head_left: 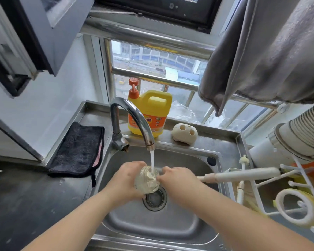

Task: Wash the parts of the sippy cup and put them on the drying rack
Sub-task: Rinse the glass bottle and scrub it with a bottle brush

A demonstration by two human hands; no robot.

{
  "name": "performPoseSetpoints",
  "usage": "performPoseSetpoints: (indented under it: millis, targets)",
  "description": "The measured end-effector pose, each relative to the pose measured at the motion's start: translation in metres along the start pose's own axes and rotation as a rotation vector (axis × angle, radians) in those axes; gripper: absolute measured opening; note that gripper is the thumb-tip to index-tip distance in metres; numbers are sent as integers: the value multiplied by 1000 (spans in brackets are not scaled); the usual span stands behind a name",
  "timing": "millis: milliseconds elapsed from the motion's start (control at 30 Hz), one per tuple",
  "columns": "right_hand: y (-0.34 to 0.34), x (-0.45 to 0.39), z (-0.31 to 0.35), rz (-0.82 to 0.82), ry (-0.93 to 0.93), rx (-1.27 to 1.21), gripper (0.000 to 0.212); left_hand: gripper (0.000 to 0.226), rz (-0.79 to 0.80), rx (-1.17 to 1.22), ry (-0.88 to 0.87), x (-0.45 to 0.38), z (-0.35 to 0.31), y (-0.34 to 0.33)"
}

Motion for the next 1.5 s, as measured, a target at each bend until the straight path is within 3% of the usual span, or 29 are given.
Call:
performPoseSetpoints:
  millis: [100,267,367,433,500,567,667,733,900,967,1133,1233,1333,1500]
  targets:
    - [-13,-4,4,106,64,-247,37,85,-32,-44,-30,0,-2,1]
    - [2,-3,-15,-44,14,-522,25,80,-44,-11,-15,-4,-1,5]
    - [5,-4,-15,38,19,-209,33,81,-8,-10,12,-5,2,1]
    - [23,-4,-10,-13,36,68,35,81,-5,22,48,-7,2,1]
    - [36,-4,-4,-111,52,160,32,79,-7,9,41,-11,-2,3]
    - [29,-6,-3,-94,33,138,33,77,-11,19,23,-11,-4,6]
    - [4,-11,-7,45,11,-60,32,76,-16,38,0,-5,-2,2]
    - [-2,-14,-8,22,44,-264,21,79,-75,50,-17,0,-2,1]
    - [-4,-10,-15,5,-25,-782,26,89,-173,31,-32,-2,-2,6]
    - [-4,-9,-16,-7,-11,-727,28,91,-169,24,-48,-4,-2,8]
    - [14,-2,-26,-143,28,-75,35,82,-24,-58,43,-8,-1,2]
    - [26,0,-33,-219,-12,-65,17,82,22,-113,67,-8,2,-1]
    - [16,1,-35,-141,-22,-14,25,79,49,-71,58,-5,5,-3]
    - [4,20,-35,-8,44,-325,34,82,-6,50,11,-4,7,2]
Point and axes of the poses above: each hand's wrist, its own x-axis away from the middle knuckle, its own y-axis out of the back of the hand, z = x × y, the point moved 9 cm from there along -x, towards the middle knuckle, and after that the axes turned 6 degrees about y, right-handed, at the moved point
